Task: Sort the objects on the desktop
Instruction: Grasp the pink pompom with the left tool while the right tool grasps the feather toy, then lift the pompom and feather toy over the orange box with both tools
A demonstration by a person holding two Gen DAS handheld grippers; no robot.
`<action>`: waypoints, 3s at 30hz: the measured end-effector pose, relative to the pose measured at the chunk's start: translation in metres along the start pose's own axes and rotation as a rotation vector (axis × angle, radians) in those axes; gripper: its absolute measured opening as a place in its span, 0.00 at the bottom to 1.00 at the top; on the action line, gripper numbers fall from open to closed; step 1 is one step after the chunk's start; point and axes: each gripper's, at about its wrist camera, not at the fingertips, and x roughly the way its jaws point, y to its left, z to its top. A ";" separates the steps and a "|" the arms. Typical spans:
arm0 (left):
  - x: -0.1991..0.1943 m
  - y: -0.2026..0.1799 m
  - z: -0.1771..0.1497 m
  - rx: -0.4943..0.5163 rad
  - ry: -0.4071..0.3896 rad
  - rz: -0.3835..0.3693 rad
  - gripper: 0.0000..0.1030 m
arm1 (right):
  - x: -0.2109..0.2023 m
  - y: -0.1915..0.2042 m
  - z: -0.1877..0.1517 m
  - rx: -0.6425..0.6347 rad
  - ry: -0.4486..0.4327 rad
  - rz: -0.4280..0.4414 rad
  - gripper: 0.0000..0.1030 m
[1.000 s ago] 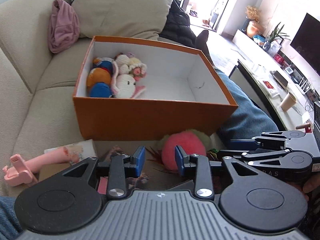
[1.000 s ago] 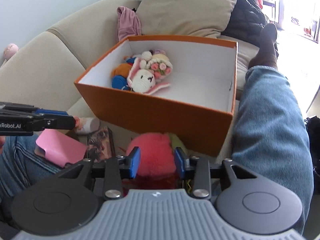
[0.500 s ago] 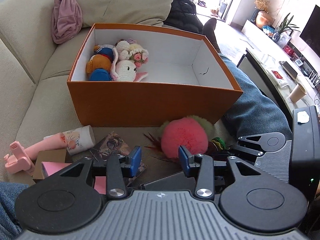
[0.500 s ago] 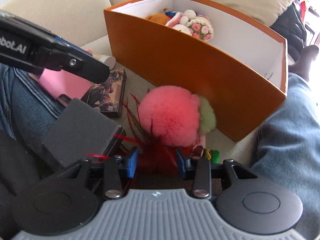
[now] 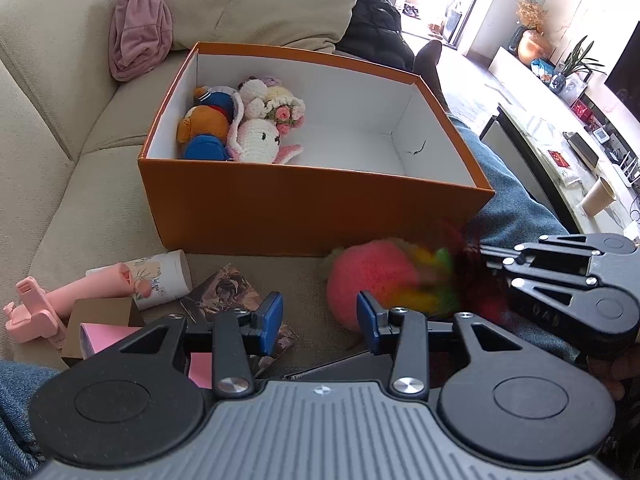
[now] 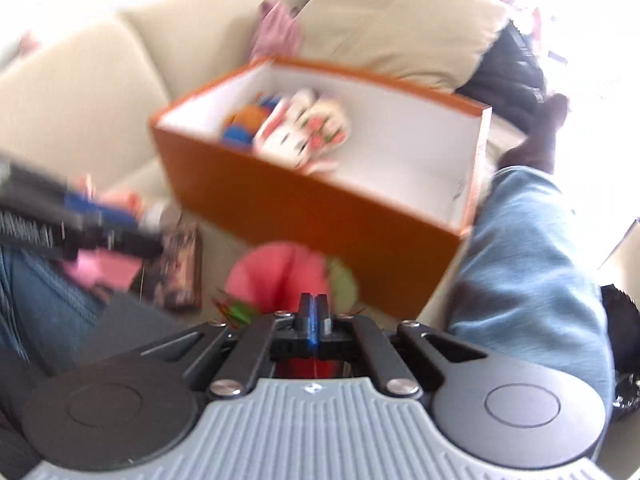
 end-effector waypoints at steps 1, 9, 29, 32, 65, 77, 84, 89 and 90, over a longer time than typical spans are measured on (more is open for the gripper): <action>0.001 0.000 0.000 0.001 -0.001 -0.003 0.46 | -0.004 -0.004 0.002 0.016 -0.016 -0.005 0.00; 0.012 -0.011 0.000 0.052 -0.008 -0.041 0.54 | -0.014 -0.041 0.019 0.146 -0.067 -0.099 0.00; 0.112 -0.054 0.012 0.175 0.212 -0.035 0.64 | 0.008 -0.090 -0.003 0.270 -0.044 -0.072 0.00; 0.125 -0.056 0.013 0.164 0.266 -0.022 0.63 | 0.006 -0.090 -0.002 0.257 -0.045 -0.042 0.06; 0.011 0.000 -0.011 0.027 0.034 -0.068 0.47 | 0.002 -0.034 0.016 -0.019 -0.009 0.037 0.03; -0.054 -0.003 0.031 -0.014 -0.164 -0.107 0.47 | -0.042 -0.004 0.060 -0.031 -0.166 0.126 0.03; -0.080 0.006 0.067 0.009 -0.267 -0.069 0.47 | -0.049 -0.001 0.100 -0.035 -0.267 0.138 0.03; -0.080 0.013 0.092 0.019 -0.301 -0.032 0.47 | -0.041 -0.004 0.125 -0.018 -0.317 0.135 0.02; -0.078 0.015 0.096 0.023 -0.304 -0.029 0.47 | -0.037 -0.005 0.129 -0.011 -0.322 0.133 0.02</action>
